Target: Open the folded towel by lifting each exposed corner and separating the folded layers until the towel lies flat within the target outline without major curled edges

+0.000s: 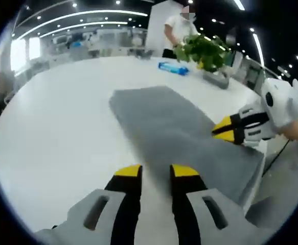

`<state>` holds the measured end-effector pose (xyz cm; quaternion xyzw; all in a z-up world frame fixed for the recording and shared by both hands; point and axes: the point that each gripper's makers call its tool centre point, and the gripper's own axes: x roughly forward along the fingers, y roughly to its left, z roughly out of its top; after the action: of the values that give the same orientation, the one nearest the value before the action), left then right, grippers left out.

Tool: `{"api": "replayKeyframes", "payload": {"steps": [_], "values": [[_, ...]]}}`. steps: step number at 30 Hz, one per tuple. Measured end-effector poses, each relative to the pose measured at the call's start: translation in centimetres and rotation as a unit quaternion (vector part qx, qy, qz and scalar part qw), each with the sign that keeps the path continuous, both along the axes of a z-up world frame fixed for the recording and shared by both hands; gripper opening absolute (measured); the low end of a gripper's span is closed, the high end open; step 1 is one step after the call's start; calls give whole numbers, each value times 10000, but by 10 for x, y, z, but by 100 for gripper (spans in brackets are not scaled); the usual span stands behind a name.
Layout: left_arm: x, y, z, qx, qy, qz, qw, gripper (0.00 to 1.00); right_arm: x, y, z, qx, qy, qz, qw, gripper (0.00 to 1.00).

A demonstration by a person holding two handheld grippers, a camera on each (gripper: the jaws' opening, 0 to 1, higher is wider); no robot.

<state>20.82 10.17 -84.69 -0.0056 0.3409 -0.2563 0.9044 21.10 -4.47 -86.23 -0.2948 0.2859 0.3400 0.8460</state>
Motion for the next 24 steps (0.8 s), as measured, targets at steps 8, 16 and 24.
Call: {"api": "replayKeyframes", "payload": {"steps": [8, 16, 24], "values": [[-10, -16, -11, 69, 233, -351, 9991, 13, 1, 0, 0, 5, -48, -3, 10000, 3], [-7, -17, -5, -15, 201, -304, 9993, 2, 3, -1, 1, 192, 52, -147, 9997, 3], [-1, -21, 19, 12, -301, -365, 9989, 2, 11, 5, 25, 1333, 294, -749, 9878, 5]]}}
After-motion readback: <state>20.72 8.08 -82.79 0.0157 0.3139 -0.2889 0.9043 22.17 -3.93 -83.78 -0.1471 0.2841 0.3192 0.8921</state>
